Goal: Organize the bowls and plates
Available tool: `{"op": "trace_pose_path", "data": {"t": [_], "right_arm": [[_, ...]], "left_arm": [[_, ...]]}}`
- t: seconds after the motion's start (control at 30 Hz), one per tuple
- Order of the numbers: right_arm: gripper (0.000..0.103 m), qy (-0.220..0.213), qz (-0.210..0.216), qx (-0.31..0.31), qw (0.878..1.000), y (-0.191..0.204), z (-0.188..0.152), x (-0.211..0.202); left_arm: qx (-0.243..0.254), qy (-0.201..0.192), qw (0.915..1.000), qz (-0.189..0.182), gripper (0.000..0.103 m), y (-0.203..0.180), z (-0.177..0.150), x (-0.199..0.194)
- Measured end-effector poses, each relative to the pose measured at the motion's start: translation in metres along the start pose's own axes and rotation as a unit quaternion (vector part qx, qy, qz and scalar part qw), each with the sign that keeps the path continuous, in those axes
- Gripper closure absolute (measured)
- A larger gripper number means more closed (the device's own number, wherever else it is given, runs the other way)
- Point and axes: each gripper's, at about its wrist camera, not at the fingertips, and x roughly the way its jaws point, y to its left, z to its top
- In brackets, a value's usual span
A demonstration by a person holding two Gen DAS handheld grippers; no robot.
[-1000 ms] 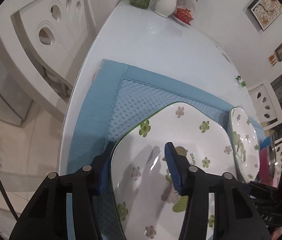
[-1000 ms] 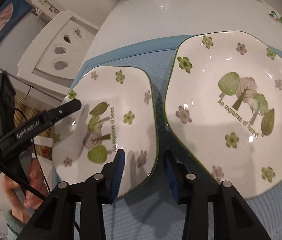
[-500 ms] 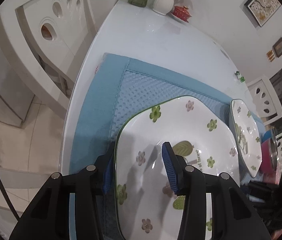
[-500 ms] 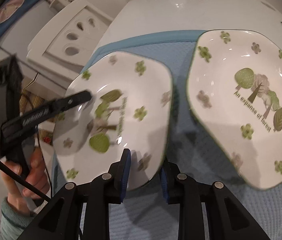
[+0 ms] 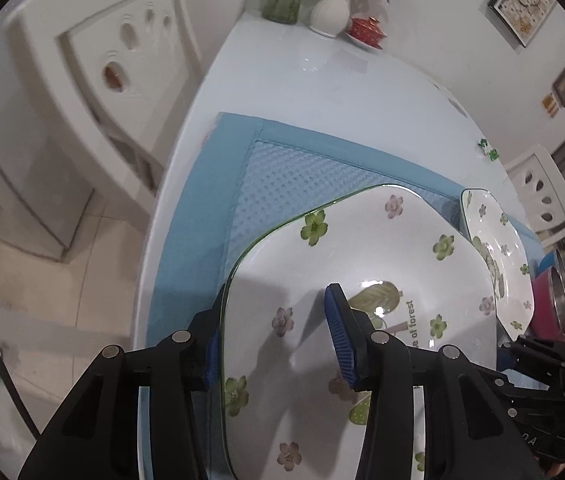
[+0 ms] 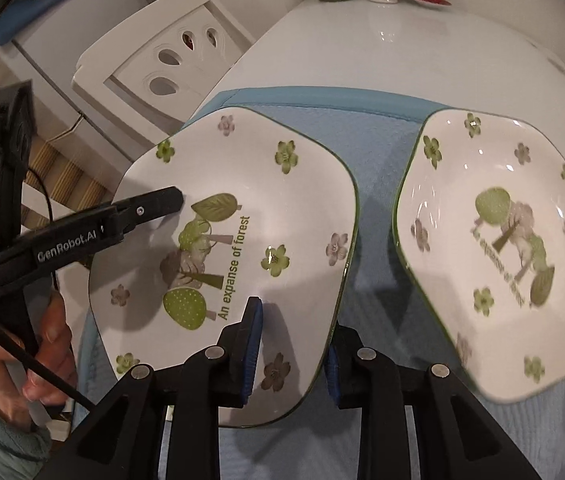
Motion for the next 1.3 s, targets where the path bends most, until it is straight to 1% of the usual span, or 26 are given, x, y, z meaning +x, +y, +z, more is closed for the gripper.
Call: {"op": "trace_pose_path", "data": {"t": [0.17,0.3,0.43,0.57,0.7,0.93,1.07,1.17,1.3], "right_arm": [[0.076,0.011,0.002,0.014,1.0,0.008,-0.013,-0.018],[0.076,0.013,0.009,0.023,1.0,0.014,-0.025,-0.038],[0.076,0.021,0.011,0.017,1.0,0.02,-0.039,-0.059],[0.076,0.034,0.015,0.017,0.999,0.021,-0.057,-0.078],[0.076,0.037,0.011,0.013,0.999,0.019,-0.081,-0.098],[0.075,0.053,-0.005,0.015,0.998,0.005,-0.122,-0.12],[0.075,0.071,-0.003,0.027,0.997,-0.009,-0.149,-0.123],[0.074,0.084,-0.005,0.035,0.996,-0.017,-0.168,-0.123],[0.074,0.095,-0.009,0.038,0.995,-0.021,-0.184,-0.122]], "left_arm": [[-0.029,-0.001,0.9995,0.017,0.062,-0.002,-0.019,-0.025],[-0.053,-0.01,0.9984,0.017,0.062,-0.006,-0.035,-0.055],[-0.06,-0.012,0.9978,0.025,0.062,-0.017,-0.054,-0.079],[-0.073,-0.015,0.9969,0.025,0.062,-0.029,-0.076,-0.101],[-0.069,-0.013,0.9972,0.024,0.062,-0.046,-0.099,-0.117],[-0.073,0.005,0.9973,0.007,0.062,-0.068,-0.137,-0.124],[-0.063,0.023,0.9977,-0.003,0.062,-0.08,-0.158,-0.122],[-0.06,0.035,0.9976,-0.003,0.062,-0.087,-0.171,-0.118],[-0.055,0.051,0.9971,-0.009,0.062,-0.094,-0.186,-0.113]]}}
